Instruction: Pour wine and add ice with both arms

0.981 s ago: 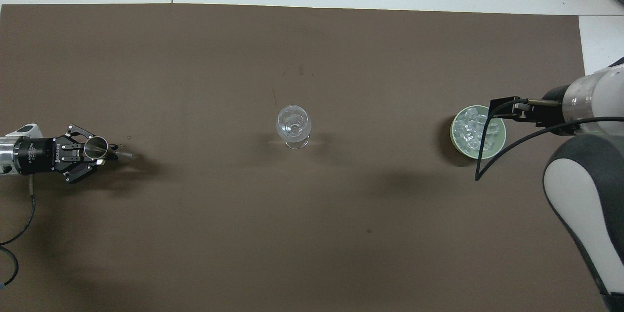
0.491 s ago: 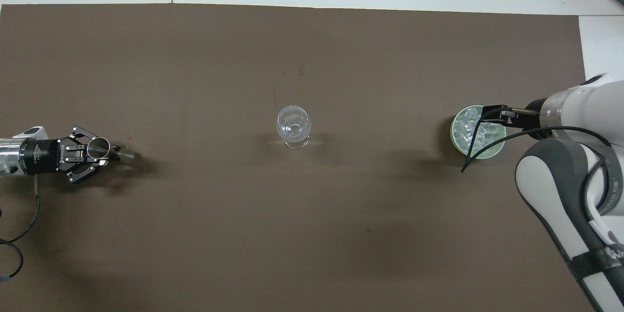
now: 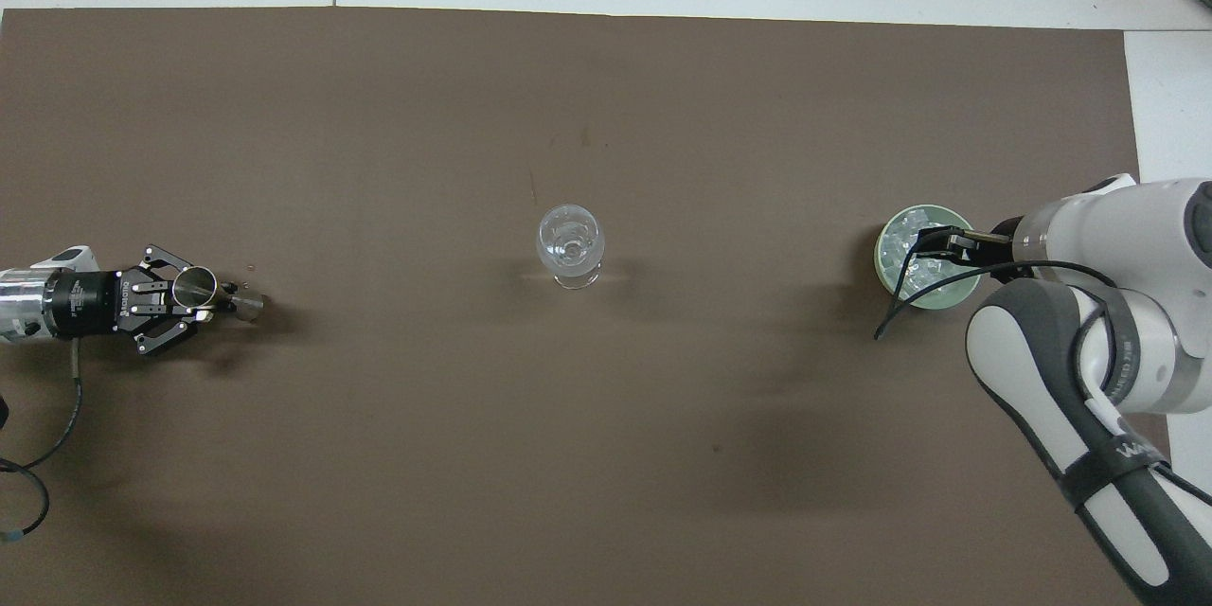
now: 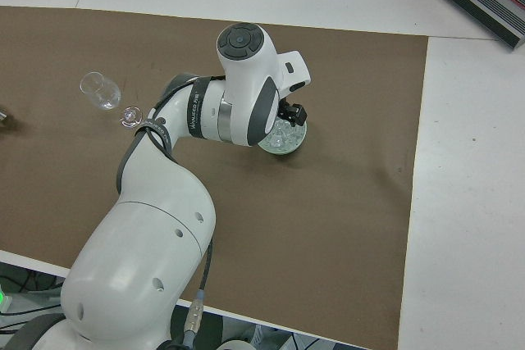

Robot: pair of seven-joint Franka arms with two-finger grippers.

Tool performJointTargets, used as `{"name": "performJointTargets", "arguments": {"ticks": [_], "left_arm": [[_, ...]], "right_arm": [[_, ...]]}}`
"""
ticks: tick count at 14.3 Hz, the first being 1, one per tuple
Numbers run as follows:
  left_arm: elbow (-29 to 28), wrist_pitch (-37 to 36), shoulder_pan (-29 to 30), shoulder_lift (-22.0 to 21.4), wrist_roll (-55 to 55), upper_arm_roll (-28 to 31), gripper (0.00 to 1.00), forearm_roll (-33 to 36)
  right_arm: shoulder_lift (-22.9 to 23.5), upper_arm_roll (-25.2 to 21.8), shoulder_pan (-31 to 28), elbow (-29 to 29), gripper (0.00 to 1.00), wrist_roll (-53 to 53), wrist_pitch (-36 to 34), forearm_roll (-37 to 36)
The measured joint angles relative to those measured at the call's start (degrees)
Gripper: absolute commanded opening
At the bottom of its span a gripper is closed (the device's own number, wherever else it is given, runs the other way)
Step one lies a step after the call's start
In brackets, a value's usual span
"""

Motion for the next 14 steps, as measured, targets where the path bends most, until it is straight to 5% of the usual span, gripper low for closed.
{"name": "performJointTargets", "arguments": {"ticks": [7,10,12,14], "left_arm": [[0.3,0.0,0.0,0.8,0.0,0.0,0.00,0.0],[0.8,0.0,0.0,1.2,0.0,0.0,0.00,0.1],[1.1,0.0,0.0,1.5,0.0,0.0,0.00,0.4],[1.5,0.0,0.0,1.9,0.0,0.0,0.00,0.5]], "right_arm": [[1.4,0.3,1.6,-4.4,0.91,0.1,5.5,0.0],[1.7,0.3,1.7,-5.0,0.79,0.1,6.3,0.0],[1.8,0.2,1.7,-5.0,0.53,0.1,6.3,0.0],[2.1,0.2,1.6,-5.0,0.12,0.1,6.3,0.0]]}}
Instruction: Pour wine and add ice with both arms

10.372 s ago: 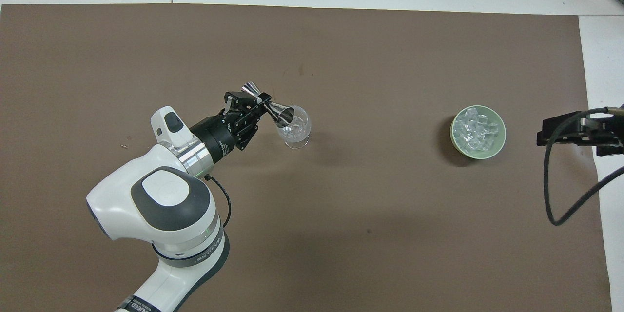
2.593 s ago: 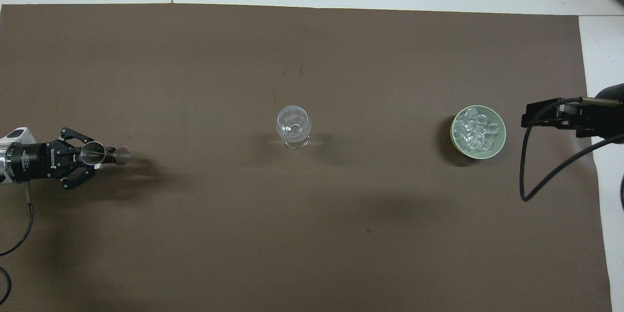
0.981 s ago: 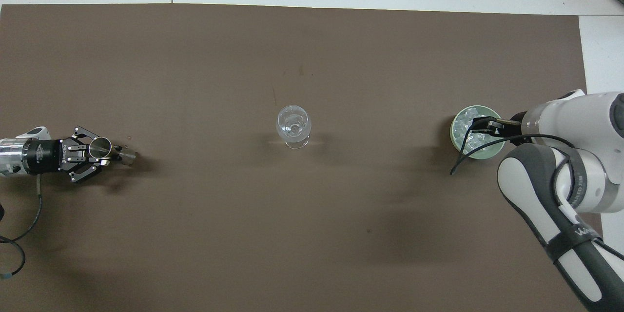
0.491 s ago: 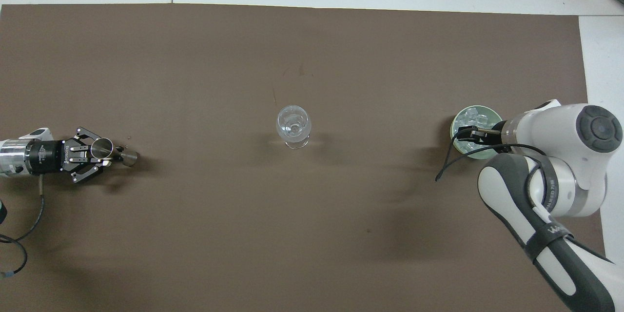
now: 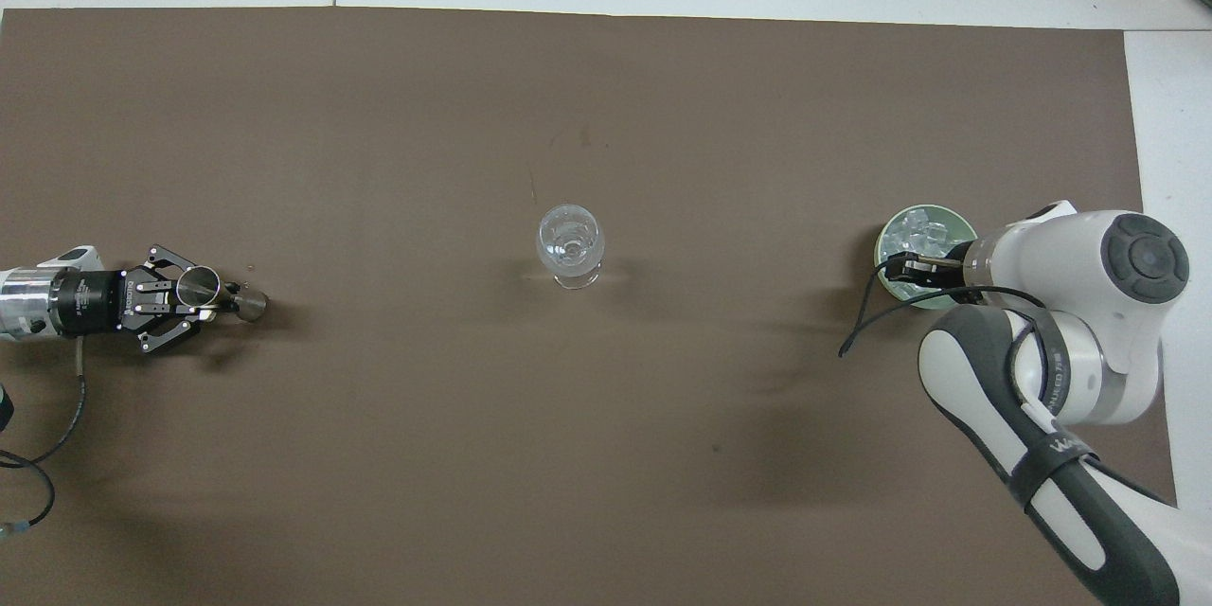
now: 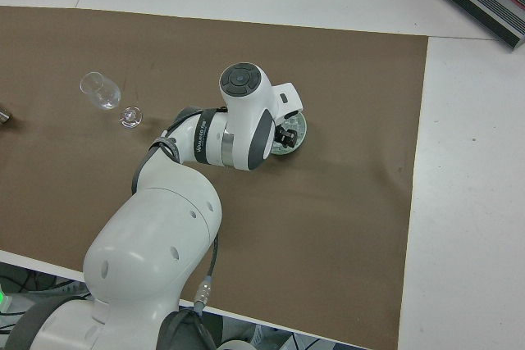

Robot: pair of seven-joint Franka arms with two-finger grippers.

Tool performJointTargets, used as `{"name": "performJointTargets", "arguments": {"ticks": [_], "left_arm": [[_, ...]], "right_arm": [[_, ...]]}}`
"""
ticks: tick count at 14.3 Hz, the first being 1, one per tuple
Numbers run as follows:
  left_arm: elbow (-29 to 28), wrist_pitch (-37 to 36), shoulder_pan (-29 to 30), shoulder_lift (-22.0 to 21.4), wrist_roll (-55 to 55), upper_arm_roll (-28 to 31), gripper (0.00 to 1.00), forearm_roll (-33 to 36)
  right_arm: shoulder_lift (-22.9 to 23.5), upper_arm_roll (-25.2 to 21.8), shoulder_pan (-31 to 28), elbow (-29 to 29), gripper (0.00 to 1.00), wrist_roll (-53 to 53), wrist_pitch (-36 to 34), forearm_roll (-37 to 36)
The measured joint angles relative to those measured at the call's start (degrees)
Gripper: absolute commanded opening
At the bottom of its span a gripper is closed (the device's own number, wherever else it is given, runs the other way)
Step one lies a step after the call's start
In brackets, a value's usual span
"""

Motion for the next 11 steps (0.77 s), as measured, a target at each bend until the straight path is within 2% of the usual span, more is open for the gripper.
{"name": "performJointTargets", "arguments": {"ticks": [1,11], "left_arm": [[0.1,0.0,0.0,0.2,0.1,0.0,0.00,0.0],[0.7,0.0,0.0,0.9,0.3,0.0,0.00,0.1]], "right_arm": [[0.0,0.0,-0.1,0.0,0.00,0.0,0.0,0.0],[-1.8,-0.5,-0.5,0.3,0.00,0.1,-0.3,0.0]]}}
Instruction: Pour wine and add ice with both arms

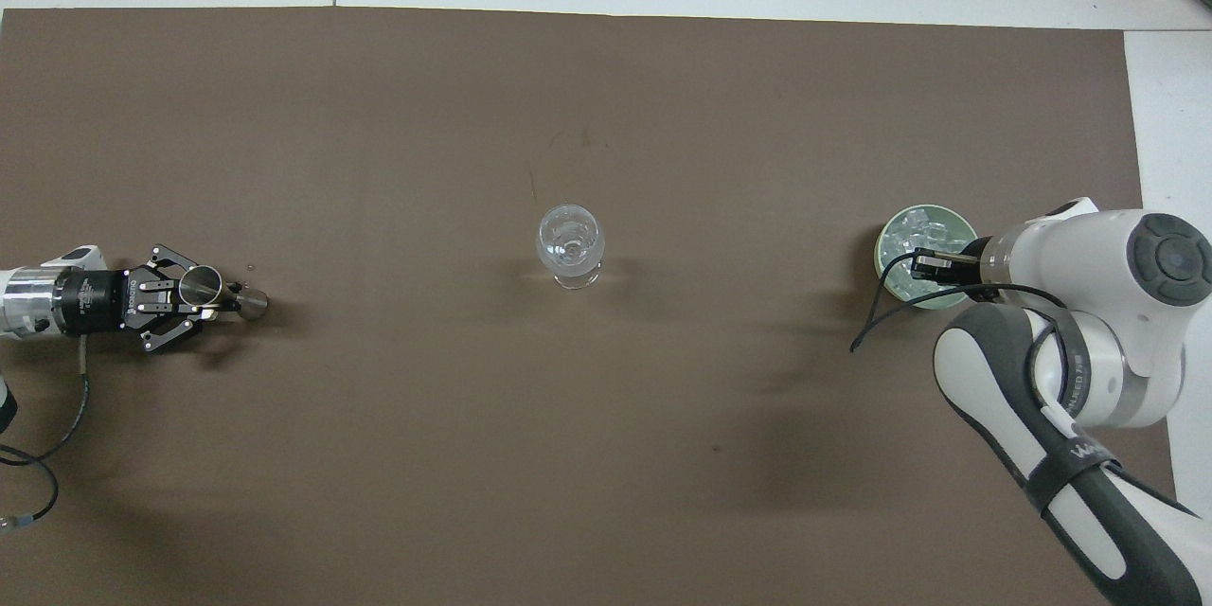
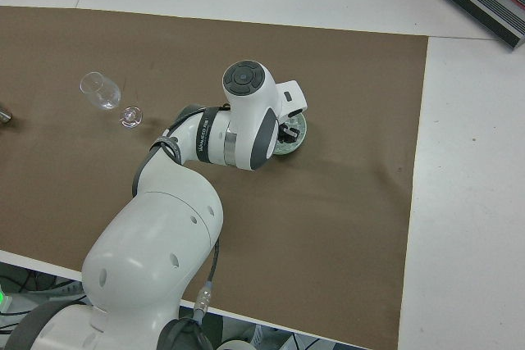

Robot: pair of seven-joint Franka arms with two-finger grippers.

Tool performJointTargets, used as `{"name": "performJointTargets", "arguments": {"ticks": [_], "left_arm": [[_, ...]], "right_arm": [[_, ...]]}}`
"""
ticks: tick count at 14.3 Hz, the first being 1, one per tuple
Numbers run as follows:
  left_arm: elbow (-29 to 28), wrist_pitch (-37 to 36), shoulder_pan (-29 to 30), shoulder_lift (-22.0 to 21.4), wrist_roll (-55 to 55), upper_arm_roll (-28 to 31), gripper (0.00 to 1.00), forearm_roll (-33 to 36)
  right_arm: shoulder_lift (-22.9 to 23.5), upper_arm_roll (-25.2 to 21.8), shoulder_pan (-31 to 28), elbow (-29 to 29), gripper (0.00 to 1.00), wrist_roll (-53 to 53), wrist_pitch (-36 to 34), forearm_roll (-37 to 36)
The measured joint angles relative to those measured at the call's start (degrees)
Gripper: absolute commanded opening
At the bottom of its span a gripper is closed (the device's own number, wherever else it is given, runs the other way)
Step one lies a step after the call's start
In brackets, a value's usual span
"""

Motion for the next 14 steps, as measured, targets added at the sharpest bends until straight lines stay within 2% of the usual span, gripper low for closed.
{"name": "performJointTargets", "arguments": {"ticks": [2,4,6,9,12,14], "left_arm": [[0.0,0.0,0.0,0.0,0.0,0.0,0.10,0.2],[0.0,0.0,0.0,0.0,0.0,0.0,0.25,0.5],[0.3,0.0,0.0,0.0,0.1,0.0,0.33,1.1],[1.1,0.0,0.0,0.0,0.1,0.0,0.52,2.1],[1.5,0.0,0.0,0.0,0.1,0.0,0.64,2.2],[2.2,0.0,0.0,0.0,0.1,0.0,0.66,3.6]], "right_arm": [[-1.0,0.0,-0.1,0.1,0.00,0.0,-0.5,0.0],[-2.2,0.0,-0.2,0.7,0.00,0.0,-2.3,0.0],[-3.8,0.0,-0.2,1.6,0.00,0.0,-4.3,0.0],[-6.0,0.0,-0.2,3.1,0.00,0.0,-6.8,0.0],[-6.6,-0.1,-0.2,4.4,0.00,0.0,-7.7,0.0],[-6.6,-0.1,-0.2,5.5,0.00,0.0,-9.0,0.0]]}}
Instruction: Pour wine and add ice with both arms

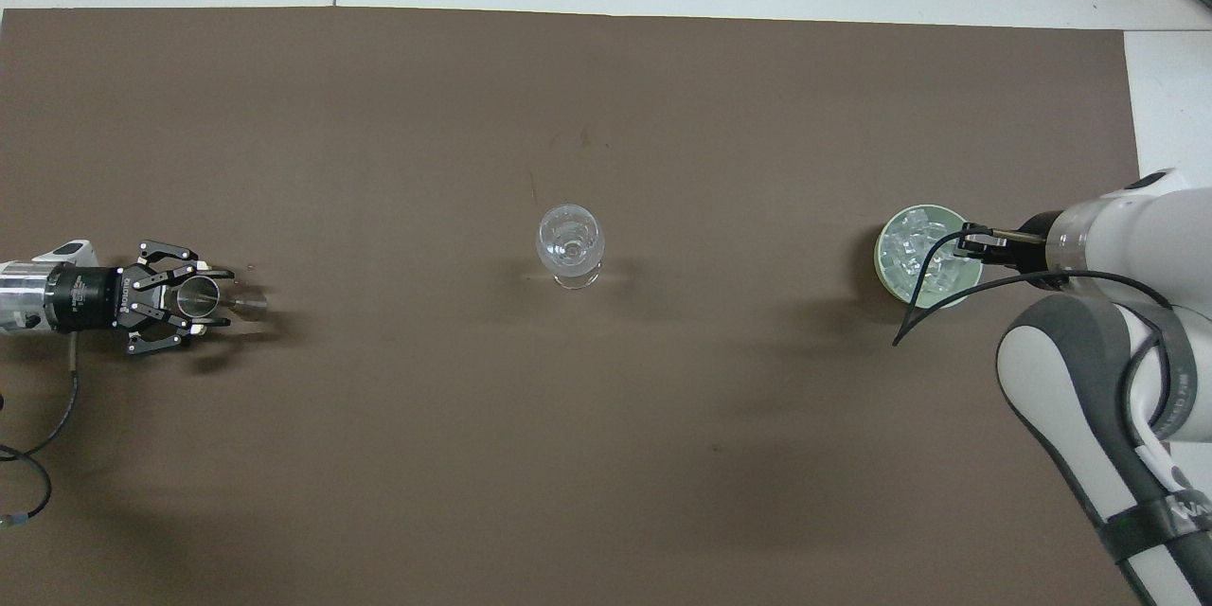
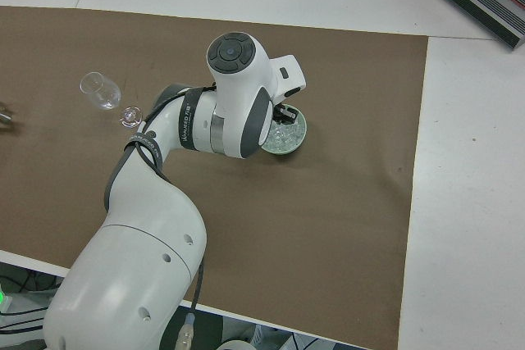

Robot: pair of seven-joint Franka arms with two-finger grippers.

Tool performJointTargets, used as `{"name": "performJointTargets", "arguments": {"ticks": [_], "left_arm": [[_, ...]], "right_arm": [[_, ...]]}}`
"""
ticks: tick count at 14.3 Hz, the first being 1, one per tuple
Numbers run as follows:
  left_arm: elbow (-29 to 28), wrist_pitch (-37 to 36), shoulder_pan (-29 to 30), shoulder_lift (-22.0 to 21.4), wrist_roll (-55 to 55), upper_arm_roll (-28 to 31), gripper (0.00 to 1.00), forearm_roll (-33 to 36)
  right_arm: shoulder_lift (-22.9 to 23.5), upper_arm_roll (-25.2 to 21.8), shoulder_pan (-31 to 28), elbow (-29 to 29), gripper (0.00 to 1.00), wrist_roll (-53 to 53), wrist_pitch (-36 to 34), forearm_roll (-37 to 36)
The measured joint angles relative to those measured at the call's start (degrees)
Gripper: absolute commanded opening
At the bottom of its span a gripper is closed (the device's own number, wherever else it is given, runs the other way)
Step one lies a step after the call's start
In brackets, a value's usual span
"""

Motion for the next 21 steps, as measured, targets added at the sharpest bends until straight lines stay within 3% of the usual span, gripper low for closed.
{"name": "performJointTargets", "arguments": {"ticks": [8,12,16,21], "left_arm": [[7.9,-0.4,1.6,-0.1,0.3,0.0,0.96,10.2],[14.5,-0.6,1.9,-1.8,2.6,-0.5,1.00,18.3],[19.7,-3.1,0.2,-9.5,4.1,-1.7,1.00,27.6],[26.1,-9.7,-6.0,-18.4,4.2,-1.9,1.00,34.6]], "right_arm": [[-0.1,1.2,2.9,9.9,0.00,4.5,-6.5,0.1],[1.6,2.1,8.0,15.4,0.00,13.4,-6.3,4.1],[4.3,2.2,12.0,21.8,0.00,20.7,-4.5,9.1],[6.9,3.7,16.2,25.6,0.00,29.6,1.4,12.9]]}}
